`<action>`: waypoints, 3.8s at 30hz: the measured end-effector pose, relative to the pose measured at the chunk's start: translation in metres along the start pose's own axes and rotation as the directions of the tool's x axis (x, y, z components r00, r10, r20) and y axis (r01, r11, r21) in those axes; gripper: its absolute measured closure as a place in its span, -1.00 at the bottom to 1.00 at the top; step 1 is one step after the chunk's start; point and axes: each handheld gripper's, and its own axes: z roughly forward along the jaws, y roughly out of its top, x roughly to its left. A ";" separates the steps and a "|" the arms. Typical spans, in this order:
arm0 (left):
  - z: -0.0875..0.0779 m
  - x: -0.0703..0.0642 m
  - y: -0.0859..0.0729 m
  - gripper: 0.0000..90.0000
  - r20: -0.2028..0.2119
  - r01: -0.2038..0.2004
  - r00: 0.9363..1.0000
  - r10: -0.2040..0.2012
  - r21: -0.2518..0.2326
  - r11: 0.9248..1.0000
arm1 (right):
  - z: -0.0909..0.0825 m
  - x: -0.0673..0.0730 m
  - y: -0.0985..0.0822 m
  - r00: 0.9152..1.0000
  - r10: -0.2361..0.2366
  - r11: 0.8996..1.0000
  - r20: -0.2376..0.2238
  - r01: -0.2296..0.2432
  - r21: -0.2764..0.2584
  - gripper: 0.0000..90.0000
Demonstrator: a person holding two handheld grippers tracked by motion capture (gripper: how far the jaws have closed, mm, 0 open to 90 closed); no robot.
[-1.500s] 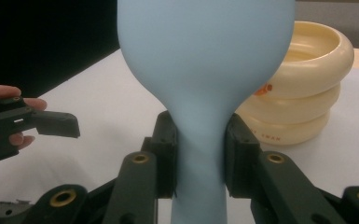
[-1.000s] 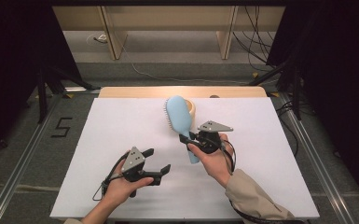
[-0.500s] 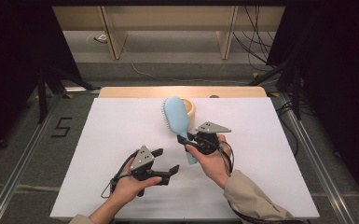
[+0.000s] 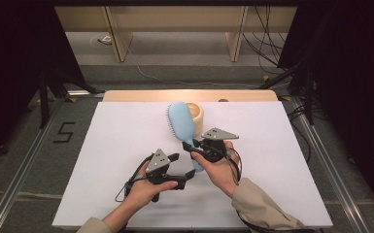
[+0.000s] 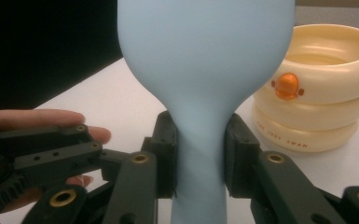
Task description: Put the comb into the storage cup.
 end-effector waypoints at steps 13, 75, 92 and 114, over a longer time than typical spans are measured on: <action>0.009 -0.002 0.000 -0.64 0.018 0.017 1.000 -0.017 0.003 1.000 | 0.001 0.004 -0.001 1.000 -0.006 1.000 -0.007 0.005 -0.003 0.56; 0.020 -0.004 -0.003 0.08 0.065 0.098 0.993 -0.095 -0.046 0.994 | 0.003 0.008 -0.004 1.000 -0.012 1.000 -0.004 0.012 -0.014 0.56; 0.019 0.004 -0.006 0.38 0.091 0.259 0.963 -0.252 -0.067 0.964 | 0.003 0.009 -0.004 1.000 -0.017 1.000 -0.001 0.017 -0.021 0.56; 0.017 0.007 -0.007 0.44 0.152 0.357 0.927 -0.343 -0.075 0.931 | 0.002 0.009 -0.002 0.999 -0.042 0.999 -0.007 0.042 -0.031 0.47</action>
